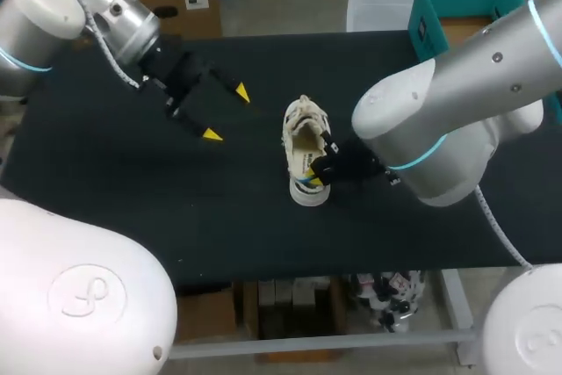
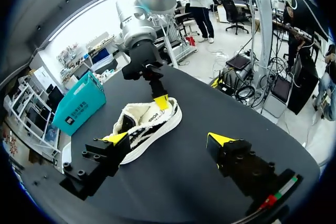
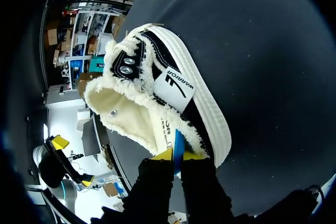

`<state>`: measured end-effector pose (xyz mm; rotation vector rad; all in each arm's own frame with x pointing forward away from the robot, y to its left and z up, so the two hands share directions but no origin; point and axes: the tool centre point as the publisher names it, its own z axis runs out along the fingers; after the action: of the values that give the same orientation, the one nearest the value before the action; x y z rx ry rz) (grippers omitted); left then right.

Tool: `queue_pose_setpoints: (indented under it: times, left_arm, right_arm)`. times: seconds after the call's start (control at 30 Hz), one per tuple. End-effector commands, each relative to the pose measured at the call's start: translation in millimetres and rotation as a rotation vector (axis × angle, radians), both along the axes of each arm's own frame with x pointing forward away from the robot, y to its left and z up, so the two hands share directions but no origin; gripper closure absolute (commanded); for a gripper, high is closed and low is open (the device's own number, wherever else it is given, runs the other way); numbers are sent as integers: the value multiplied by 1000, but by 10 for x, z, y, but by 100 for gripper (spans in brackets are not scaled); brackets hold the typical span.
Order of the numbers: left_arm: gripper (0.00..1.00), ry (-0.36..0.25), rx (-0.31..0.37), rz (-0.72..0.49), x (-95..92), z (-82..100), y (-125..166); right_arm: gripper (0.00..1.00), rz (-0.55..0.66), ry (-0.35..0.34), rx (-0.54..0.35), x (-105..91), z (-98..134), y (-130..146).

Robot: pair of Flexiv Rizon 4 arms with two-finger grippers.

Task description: Open the shoe tongue, take the insole out of the shoe, put the insole back into the shoe, and pack the shoe into the shoebox

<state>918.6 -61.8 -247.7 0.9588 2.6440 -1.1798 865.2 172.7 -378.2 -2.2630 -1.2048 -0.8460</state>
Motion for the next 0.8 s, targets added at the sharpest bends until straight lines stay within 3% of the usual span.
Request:
queue_pose_setpoints:
  times: [0.03,0.43,0.53,0.57,0.63,0.8]
  left_arm:
    - [0,-72,104,111,-181,214,281]
    - [0,-74,124,179,-237,288,447]
    - [0,-75,128,185,-242,291,455]
    - [0,-76,128,186,-244,291,458]
    - [0,-78,131,192,-245,292,462]
    - [0,-82,134,193,-248,296,460]
  right_arm:
    - [100,-84,-32,-129,-20,18,3]
    - [99,-137,8,-341,126,-135,-20]
    - [55,-158,5,-354,119,-124,-68]
    - [51,-162,0,-353,107,-103,-81]
    - [48,-178,-17,-355,83,-48,-107]
    - [56,-199,-56,-368,31,98,-148]
